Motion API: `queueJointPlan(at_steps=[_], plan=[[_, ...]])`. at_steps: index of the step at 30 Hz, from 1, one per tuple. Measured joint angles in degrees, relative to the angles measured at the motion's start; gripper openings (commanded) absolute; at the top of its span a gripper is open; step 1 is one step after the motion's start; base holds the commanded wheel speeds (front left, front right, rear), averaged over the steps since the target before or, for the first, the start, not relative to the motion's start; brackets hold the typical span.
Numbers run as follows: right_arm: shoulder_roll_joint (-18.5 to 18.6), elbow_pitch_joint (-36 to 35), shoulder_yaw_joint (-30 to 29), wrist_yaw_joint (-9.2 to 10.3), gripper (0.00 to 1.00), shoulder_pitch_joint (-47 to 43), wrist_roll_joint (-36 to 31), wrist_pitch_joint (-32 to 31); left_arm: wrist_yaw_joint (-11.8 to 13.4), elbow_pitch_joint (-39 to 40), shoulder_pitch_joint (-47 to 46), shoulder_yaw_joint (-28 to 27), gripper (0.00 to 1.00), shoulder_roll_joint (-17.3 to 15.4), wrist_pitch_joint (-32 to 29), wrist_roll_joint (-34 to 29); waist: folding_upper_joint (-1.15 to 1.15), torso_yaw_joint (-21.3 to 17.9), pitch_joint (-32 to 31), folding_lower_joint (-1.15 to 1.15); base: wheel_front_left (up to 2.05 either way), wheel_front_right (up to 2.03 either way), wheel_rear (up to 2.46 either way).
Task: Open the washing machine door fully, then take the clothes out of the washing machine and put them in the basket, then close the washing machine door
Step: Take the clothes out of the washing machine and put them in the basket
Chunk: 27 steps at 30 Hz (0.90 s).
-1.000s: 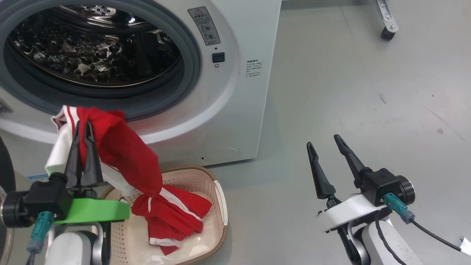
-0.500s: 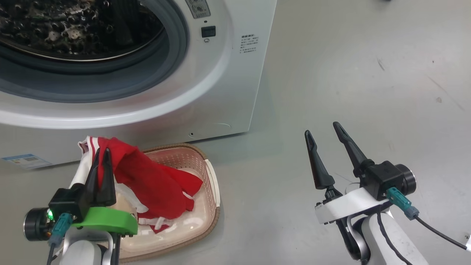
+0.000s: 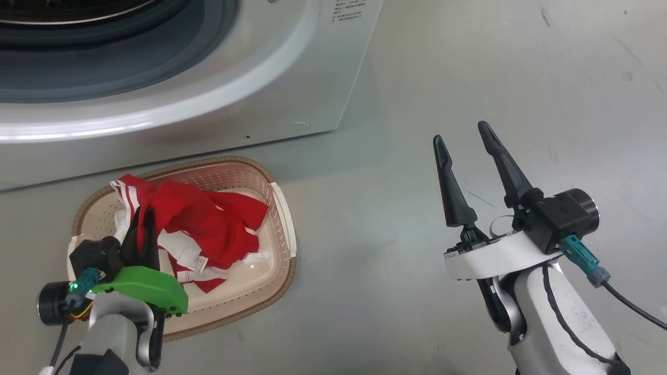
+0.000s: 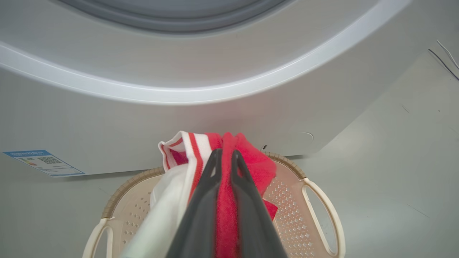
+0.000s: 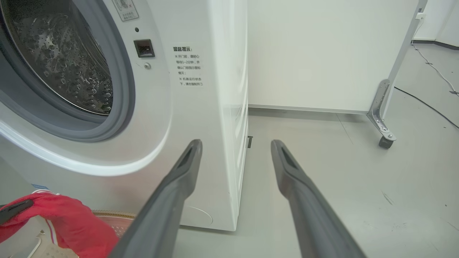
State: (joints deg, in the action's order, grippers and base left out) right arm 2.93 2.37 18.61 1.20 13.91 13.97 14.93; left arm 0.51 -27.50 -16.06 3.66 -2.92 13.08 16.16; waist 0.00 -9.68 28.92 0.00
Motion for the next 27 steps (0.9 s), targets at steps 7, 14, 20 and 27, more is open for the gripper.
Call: queueJointPlan(at_steps=[7,14,20,27], plan=[[0.00,-1.04,0.03,0.49,1.00,2.51,0.01,0.00,-0.35,-6.90,-4.97,-1.41,0.00,-0.66,-1.19,0.83,0.00,-0.79,5.31,0.00,0.00,0.00,0.00],[0.01,-1.22,-0.16,1.04,1.00,4.05,0.00,0.00,-0.85,-13.70,-9.04,-1.88,0.00,-0.92,-2.44,2.18,0.00,-1.26,9.13,0.00,0.00,0.00,0.00],[0.01,-1.15,-0.02,1.07,1.00,4.67,0.00,0.00,-0.85,-18.92,-9.96,-3.24,0.00,-1.01,-3.67,3.53,0.00,-1.24,10.13,0.00,0.00,0.00,0.00],[0.02,-0.96,0.01,1.47,1.00,5.24,0.00,0.00,-0.90,-23.30,-12.56,-3.81,0.00,-1.25,-4.68,4.19,0.00,-1.12,10.27,0.00,0.00,0.00,0.00]])
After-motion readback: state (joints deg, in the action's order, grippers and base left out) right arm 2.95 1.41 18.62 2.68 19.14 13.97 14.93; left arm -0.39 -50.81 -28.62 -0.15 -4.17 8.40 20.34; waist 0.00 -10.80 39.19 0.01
